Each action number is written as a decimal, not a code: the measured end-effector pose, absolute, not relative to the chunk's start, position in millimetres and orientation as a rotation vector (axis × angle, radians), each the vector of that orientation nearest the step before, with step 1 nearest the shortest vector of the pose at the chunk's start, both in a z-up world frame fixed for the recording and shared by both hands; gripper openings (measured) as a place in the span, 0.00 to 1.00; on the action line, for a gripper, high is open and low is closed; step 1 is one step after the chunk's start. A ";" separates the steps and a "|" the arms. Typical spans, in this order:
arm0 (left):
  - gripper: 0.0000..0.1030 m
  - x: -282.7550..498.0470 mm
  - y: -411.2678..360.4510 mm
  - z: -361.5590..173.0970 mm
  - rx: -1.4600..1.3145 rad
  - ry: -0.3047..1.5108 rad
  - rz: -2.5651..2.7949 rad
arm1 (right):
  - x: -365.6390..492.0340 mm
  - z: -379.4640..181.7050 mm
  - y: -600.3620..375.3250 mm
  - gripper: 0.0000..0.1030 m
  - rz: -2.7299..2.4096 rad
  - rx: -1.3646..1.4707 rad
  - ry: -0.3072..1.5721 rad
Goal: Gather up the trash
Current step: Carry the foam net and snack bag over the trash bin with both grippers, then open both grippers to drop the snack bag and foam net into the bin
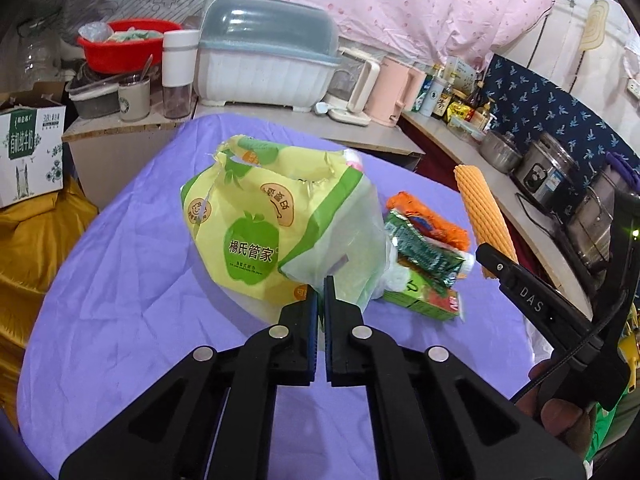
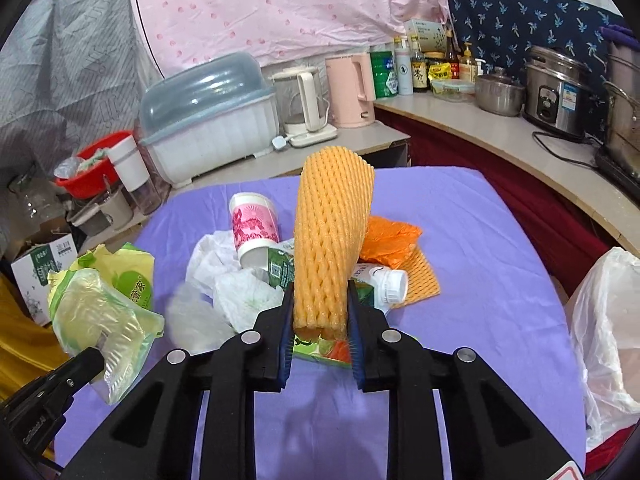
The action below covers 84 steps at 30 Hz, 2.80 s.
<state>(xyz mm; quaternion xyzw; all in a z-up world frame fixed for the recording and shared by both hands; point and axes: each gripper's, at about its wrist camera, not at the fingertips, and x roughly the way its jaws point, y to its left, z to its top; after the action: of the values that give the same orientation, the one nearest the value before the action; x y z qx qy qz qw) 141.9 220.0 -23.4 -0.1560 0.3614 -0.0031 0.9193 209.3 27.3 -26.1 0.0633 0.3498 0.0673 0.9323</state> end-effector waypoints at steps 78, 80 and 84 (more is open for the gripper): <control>0.46 137.0 -201.1 -26.1 -0.041 0.838 -0.682 | 59.0 -64.4 -351.8 0.25 -0.371 0.455 0.688; 0.48 139.1 -195.0 -24.2 -0.047 0.832 -0.667 | 62.3 -63.2 -349.6 0.25 -0.365 0.451 0.685; 0.51 145.3 -178.9 -23.5 -0.072 0.832 -0.627 | 70.6 -59.8 -341.7 0.31 -0.351 0.435 0.680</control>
<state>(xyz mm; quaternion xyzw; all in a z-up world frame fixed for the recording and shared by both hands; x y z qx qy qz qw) 145.3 -178.9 -23.5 -0.0345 0.3973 -0.2994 0.8668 70.6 -341.7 -59.8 0.2104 0.3293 -0.1700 0.9047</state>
